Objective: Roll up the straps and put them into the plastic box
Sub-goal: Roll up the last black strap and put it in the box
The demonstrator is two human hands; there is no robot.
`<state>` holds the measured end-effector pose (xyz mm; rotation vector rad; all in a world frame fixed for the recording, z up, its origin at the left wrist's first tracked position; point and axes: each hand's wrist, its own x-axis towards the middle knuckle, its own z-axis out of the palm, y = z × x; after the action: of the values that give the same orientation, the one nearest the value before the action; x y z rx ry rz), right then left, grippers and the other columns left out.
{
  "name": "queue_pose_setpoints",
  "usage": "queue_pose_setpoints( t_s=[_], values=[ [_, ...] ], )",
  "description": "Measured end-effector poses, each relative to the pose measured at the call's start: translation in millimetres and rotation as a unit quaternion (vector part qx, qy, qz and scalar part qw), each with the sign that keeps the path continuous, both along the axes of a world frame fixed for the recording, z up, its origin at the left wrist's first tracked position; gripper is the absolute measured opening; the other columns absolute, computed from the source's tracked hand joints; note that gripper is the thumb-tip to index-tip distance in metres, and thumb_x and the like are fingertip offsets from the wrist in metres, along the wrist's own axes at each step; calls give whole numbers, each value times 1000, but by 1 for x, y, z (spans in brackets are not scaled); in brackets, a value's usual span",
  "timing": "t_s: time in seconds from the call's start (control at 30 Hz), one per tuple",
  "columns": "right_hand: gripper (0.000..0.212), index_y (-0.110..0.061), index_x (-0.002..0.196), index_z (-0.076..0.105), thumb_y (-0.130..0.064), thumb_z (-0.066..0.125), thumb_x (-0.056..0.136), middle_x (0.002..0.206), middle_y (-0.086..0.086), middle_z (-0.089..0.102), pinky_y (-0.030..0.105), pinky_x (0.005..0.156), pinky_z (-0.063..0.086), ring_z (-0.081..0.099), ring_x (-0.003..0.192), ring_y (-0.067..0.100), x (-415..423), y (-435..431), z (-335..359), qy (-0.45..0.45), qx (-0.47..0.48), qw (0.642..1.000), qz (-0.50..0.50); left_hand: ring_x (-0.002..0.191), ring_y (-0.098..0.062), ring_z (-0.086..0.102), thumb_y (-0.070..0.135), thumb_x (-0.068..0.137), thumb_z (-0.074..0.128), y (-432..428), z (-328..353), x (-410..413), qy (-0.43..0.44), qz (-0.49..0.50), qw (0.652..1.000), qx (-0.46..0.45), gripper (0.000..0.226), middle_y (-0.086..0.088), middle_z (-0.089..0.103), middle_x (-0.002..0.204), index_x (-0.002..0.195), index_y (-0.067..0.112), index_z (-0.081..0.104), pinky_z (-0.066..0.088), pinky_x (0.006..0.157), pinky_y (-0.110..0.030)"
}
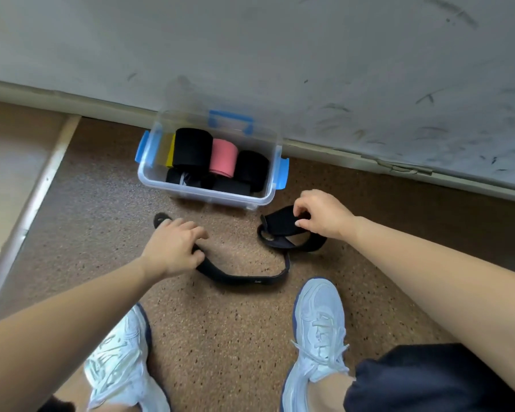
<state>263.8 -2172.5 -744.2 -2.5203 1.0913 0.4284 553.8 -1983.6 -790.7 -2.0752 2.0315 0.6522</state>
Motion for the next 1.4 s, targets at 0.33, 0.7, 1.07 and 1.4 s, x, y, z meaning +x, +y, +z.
queue_pose_setpoints(
  t_s=[0.33, 0.7, 1.07, 1.4],
  values=[
    [73, -31, 157, 35, -29, 72, 94, 146, -1, 54, 38, 105, 48, 58, 125, 21, 28, 49, -45, -66, 137, 985, -75, 122, -18, 57, 60, 95, 54, 3, -16, -106, 112, -106, 988, 12, 54, 6, 65, 129, 139, 30, 57, 42, 102, -38],
    [24, -17, 119, 73, -23, 70, 96, 107, 0, 72, 31, 83, 51, 66, 100, 17, 56, 66, -69, -146, 110, 936, -300, 100, -22, 64, 41, 98, 53, 10, -11, -54, 63, -77, 994, 46, 21, 3, 69, 107, 104, 23, 62, 49, 86, -36],
    [4, -14, 94, 71, -11, 69, 96, 91, 7, 76, 33, 83, 53, 69, 85, 18, 19, 38, -41, -131, 287, 903, -291, 114, -20, 61, 52, 96, 56, 9, -15, -44, 29, -88, 994, 65, 39, 5, 67, 122, 128, 30, 58, 48, 98, -38],
    [9, -6, 102, 73, -8, 73, 92, 81, 9, 73, 32, 78, 53, 63, 77, 15, 10, 9, 62, -112, 332, 915, -201, 87, -10, 68, 28, 97, 70, -15, 54, -23, 312, 84, 945, 59, 2, 12, 71, 89, 95, 27, 70, 54, 83, -35]
  ],
)
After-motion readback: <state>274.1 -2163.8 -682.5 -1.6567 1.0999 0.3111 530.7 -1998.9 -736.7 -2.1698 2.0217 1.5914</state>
